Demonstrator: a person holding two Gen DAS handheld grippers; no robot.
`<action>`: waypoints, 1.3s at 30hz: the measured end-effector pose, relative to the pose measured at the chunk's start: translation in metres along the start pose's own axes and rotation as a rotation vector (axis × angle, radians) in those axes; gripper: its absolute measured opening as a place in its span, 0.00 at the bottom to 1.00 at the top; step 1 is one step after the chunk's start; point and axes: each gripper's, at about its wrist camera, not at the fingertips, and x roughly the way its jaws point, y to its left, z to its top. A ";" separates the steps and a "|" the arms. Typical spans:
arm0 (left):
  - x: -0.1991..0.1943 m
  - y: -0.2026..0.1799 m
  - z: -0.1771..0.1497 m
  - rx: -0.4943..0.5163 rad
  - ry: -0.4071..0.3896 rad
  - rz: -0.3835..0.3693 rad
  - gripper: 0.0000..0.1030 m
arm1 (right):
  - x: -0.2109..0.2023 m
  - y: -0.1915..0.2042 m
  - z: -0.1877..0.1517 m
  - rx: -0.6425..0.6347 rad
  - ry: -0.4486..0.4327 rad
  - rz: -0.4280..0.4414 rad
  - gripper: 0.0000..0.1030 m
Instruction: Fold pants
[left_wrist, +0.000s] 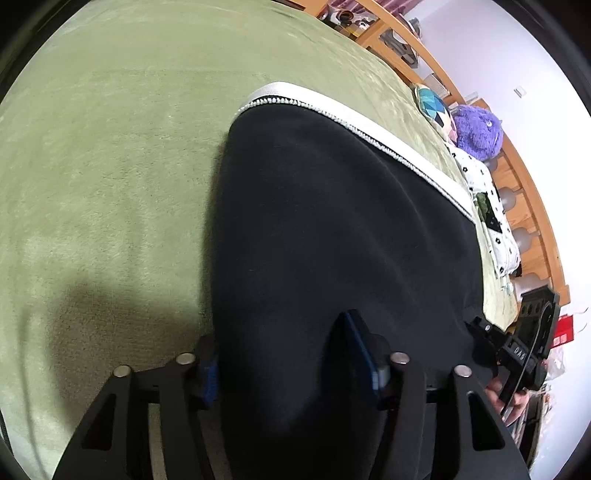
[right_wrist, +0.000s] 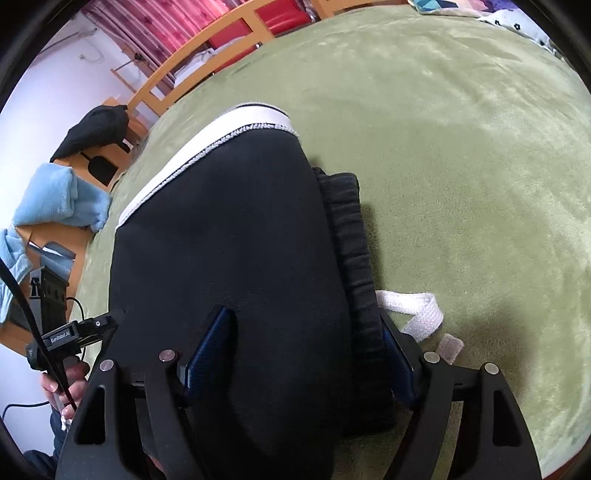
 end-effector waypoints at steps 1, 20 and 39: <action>-0.002 0.000 0.000 -0.001 -0.004 -0.004 0.36 | 0.000 0.000 -0.001 0.007 -0.002 0.002 0.72; -0.109 0.016 0.086 0.116 -0.171 0.014 0.12 | -0.028 0.086 0.030 0.015 -0.217 0.064 0.20; -0.145 0.117 0.056 0.158 -0.120 0.362 0.40 | 0.035 0.201 -0.001 -0.199 -0.126 -0.036 0.47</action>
